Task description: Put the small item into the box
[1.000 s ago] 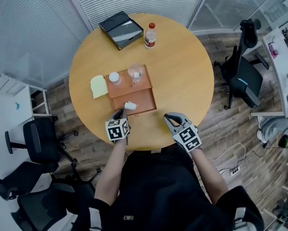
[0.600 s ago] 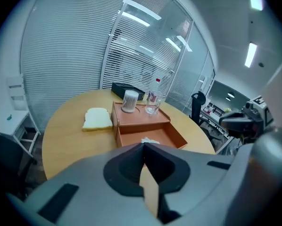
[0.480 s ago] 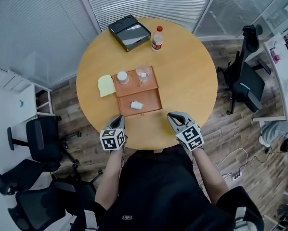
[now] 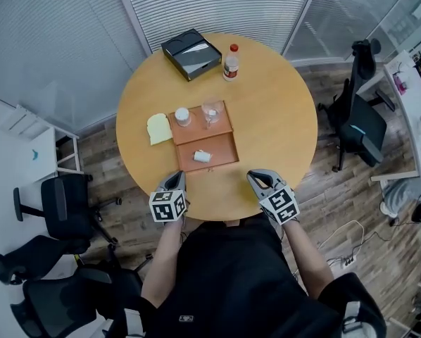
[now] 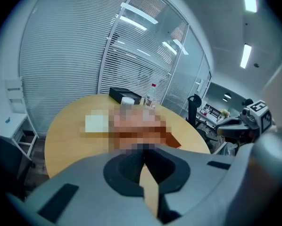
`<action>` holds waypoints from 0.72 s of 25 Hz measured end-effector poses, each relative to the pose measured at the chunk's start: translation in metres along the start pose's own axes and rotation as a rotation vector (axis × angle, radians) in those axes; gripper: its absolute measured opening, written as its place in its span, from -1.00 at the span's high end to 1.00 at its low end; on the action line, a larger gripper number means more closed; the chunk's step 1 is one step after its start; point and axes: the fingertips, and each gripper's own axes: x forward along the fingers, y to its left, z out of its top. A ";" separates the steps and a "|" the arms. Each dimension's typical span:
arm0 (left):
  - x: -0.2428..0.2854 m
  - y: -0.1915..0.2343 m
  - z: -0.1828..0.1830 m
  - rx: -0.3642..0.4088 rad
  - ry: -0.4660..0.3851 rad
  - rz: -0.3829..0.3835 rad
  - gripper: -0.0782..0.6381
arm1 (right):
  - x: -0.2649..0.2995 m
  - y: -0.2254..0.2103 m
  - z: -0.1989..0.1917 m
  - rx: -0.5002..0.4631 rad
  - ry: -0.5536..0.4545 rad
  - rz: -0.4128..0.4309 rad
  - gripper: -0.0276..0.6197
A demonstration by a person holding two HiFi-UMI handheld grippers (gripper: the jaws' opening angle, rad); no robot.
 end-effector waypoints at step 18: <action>-0.009 0.012 -0.003 -0.036 -0.014 0.018 0.76 | -0.001 -0.001 -0.002 0.033 -0.021 -0.038 0.89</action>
